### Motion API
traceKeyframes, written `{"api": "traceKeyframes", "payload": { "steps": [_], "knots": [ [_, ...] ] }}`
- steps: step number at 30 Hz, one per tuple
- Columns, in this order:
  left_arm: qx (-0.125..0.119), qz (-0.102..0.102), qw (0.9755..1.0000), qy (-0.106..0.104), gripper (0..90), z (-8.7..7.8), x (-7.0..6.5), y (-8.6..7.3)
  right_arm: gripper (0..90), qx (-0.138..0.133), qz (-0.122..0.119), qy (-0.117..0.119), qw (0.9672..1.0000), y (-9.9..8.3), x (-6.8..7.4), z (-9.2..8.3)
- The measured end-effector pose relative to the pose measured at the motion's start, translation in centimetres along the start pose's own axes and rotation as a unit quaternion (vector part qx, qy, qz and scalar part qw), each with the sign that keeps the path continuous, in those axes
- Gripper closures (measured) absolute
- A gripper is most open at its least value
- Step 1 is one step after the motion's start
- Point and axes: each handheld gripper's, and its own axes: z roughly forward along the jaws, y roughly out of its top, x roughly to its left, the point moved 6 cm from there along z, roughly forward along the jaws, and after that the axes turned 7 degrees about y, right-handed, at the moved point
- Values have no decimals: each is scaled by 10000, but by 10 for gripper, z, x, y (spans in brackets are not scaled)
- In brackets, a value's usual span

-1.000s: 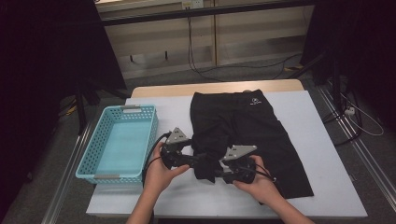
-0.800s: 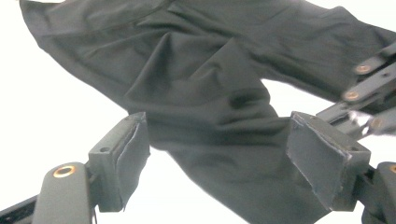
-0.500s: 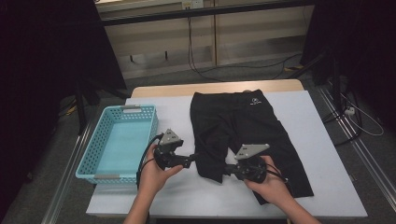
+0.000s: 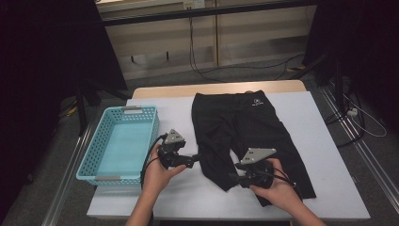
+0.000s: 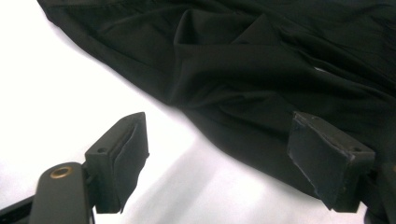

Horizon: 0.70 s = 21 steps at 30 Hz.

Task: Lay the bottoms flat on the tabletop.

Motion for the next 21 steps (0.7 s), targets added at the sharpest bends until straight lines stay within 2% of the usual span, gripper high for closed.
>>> {"api": "traceKeyframes", "payload": {
  "steps": [2,6,11,13,16,19,21],
  "knots": [
    [5,31,10000,14,206,-1,0,0,509,-120,6,-75,9999,6,-2,2],
    [20,6,10000,28,204,-2,0,-3,485,-230,-40,-344,9991,20,-10,12],
    [94,25,9999,31,200,-3,-1,-7,490,-281,-35,-780,9966,37,-24,29],
    [134,40,9999,33,199,-2,-1,-9,510,-299,27,-888,9956,41,-30,35],
    [157,32,9999,8,197,0,-3,-10,578,-191,39,-911,9957,42,-35,46],
    [176,40,9998,-7,196,2,-3,-11,689,-48,34,-882,9961,39,-36,52],
    [189,68,9998,14,196,3,-4,-11,836,-62,88,-842,9964,39,-38,53]
  ]
}}
